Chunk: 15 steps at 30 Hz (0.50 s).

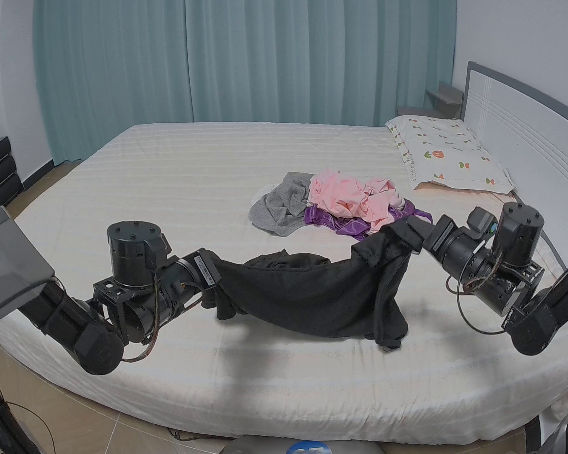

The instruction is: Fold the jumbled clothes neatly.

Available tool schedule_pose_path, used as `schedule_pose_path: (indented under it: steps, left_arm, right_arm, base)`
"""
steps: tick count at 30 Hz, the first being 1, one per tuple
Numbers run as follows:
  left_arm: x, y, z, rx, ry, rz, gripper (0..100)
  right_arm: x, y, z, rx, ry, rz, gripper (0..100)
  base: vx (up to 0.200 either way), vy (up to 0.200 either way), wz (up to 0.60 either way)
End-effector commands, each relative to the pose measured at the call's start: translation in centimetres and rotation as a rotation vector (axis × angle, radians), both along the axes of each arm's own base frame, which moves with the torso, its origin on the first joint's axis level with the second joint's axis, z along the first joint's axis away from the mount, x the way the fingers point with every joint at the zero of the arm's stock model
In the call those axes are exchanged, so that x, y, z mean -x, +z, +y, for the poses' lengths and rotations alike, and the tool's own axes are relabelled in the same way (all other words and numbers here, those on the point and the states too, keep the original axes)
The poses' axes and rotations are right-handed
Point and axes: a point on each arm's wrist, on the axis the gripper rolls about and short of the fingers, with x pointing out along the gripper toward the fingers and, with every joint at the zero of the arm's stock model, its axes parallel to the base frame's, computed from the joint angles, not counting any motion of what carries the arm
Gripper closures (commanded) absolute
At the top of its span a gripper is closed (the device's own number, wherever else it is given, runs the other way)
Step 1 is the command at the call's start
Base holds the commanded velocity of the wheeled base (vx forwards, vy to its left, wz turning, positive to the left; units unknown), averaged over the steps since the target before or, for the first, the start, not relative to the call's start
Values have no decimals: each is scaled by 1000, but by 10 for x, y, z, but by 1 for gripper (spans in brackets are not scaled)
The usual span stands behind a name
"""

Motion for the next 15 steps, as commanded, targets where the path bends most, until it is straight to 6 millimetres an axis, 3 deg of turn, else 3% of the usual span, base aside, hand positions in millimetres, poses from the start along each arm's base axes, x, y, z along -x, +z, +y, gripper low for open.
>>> schedule_pose_path:
  steps: [1, 5, 15]
  left_arm:
    - [5, -13, 1, -3, 0, 51, 100]
    - [10, -16, 3, 12, 7, 73, 100]
    - [13, -24, 5, 19, 23, 87, 100]
  right_arm:
    - [3, -26, 2, 21, 7, 82, 100]
    - [10, -28, -1, 20, 4, 97, 100]
    - [10, -29, -2, -2, -6, 111, 100]
  base:
    - [0, 0, 0]
    - [-150, 0, 0]
    - [0, 0, 0]
